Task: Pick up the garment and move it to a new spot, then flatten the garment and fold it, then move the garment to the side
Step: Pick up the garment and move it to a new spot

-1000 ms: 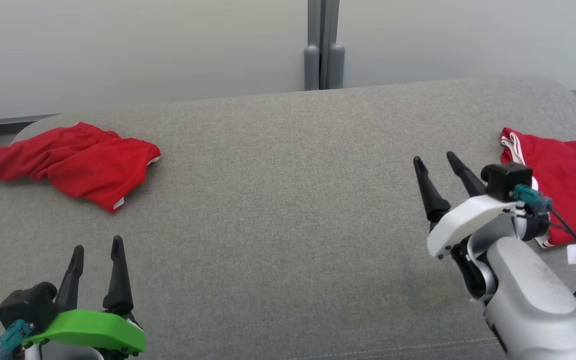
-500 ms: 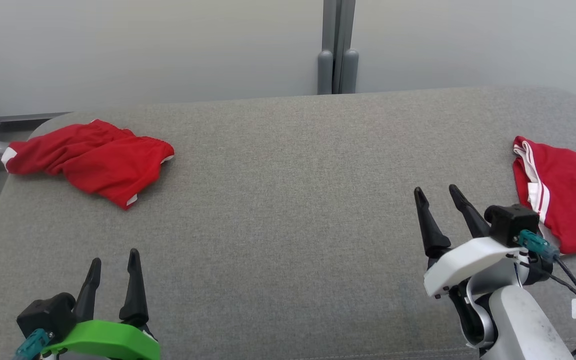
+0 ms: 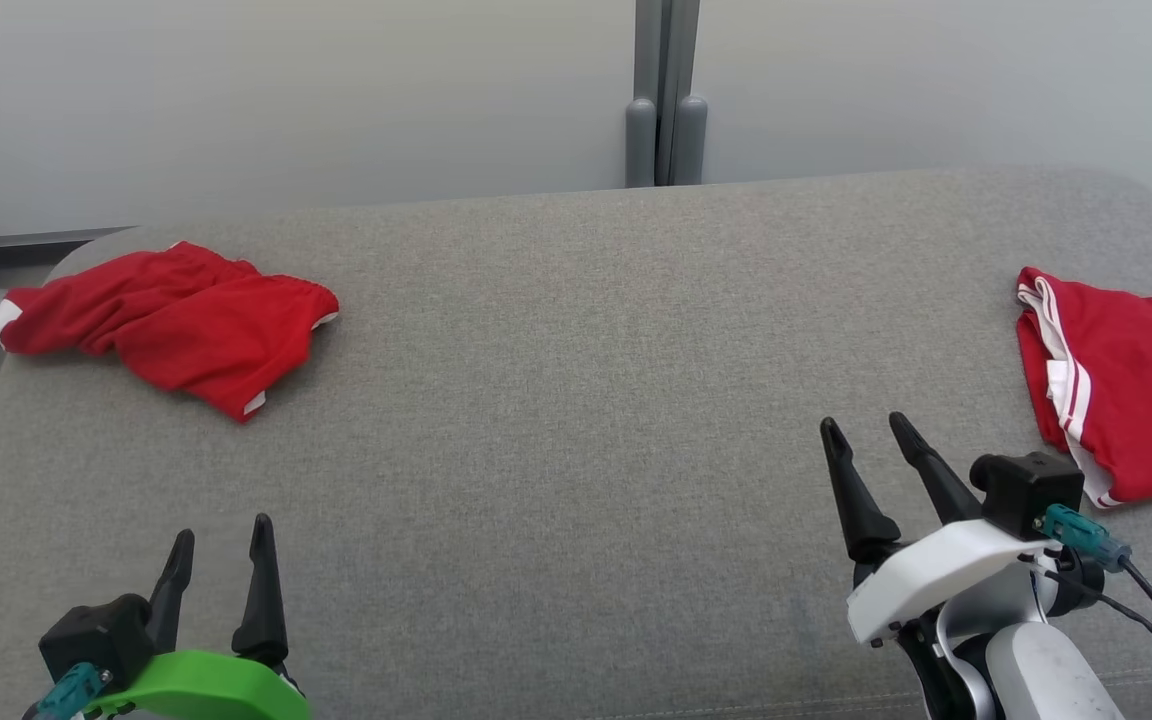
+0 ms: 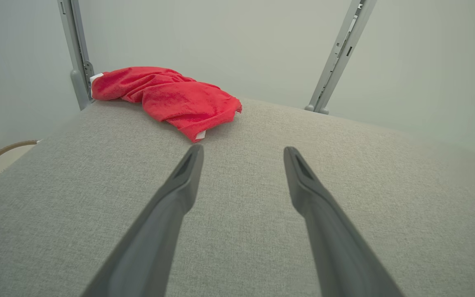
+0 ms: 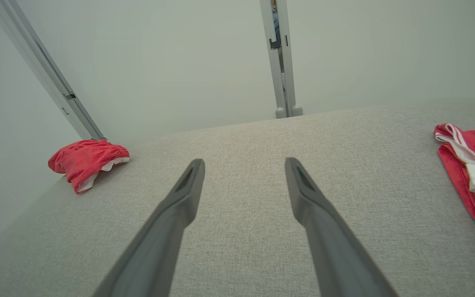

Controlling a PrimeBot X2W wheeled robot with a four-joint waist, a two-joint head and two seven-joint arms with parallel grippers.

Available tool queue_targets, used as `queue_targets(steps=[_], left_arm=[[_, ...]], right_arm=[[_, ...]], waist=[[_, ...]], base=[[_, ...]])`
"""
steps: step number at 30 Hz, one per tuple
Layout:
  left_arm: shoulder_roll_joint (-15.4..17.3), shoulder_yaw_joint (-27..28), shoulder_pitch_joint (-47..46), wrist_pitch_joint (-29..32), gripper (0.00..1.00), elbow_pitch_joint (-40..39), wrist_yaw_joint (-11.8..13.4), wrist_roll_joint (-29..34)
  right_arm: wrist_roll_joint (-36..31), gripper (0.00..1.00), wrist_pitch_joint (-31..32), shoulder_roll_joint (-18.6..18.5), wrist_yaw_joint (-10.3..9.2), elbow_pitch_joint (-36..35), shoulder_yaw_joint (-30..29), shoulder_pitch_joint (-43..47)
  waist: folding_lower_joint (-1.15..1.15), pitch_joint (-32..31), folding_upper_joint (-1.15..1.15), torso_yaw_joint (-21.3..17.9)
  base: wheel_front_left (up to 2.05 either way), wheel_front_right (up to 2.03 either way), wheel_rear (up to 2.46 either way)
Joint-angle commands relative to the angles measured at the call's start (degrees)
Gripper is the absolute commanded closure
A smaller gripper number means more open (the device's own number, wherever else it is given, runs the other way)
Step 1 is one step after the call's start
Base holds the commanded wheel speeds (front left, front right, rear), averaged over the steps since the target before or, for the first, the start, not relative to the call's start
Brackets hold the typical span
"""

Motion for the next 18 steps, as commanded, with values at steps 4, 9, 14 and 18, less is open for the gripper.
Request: queue_targets(steps=[4, 9, 14, 18], left_arm=[[0.77, 0.80, -0.30, -0.59, 0.00, 0.82, -0.88, -0.70], [1.15, 1.18, 0.39, -0.86, 0.00, 1.69, -1.87, -0.89], [1.57, 0.51, 0.13, -0.56, 0.00, 2.09, -3.15, -1.02], [1.71, 0.21, -0.14, -0.50, 0.00, 2.38, -3.46, -0.85]], right_arm=[[0.54, 0.00, 0.17, -0.07, -0.01, -0.31, 0.31, 0.39], [0.73, 0.00, -0.12, -0.06, -0.01, 0.05, 0.56, 0.25], [1.15, 0.00, -0.38, -0.06, -0.01, 0.42, 0.65, -0.13], [0.69, 0.00, -0.42, -0.06, -0.01, 0.68, 0.56, -0.44]], waist=[[0.00, 0.04, 0.00, 0.14], [0.00, 0.07, 0.00, 0.42], [0.00, 0.15, 0.00, 0.65], [0.00, 0.19, 0.00, 0.67]], base=[[0.00, 0.00, 0.00], [0.00, 0.00, 0.00], [0.00, 0.00, 0.00], [0.00, 0.00, 0.00]])
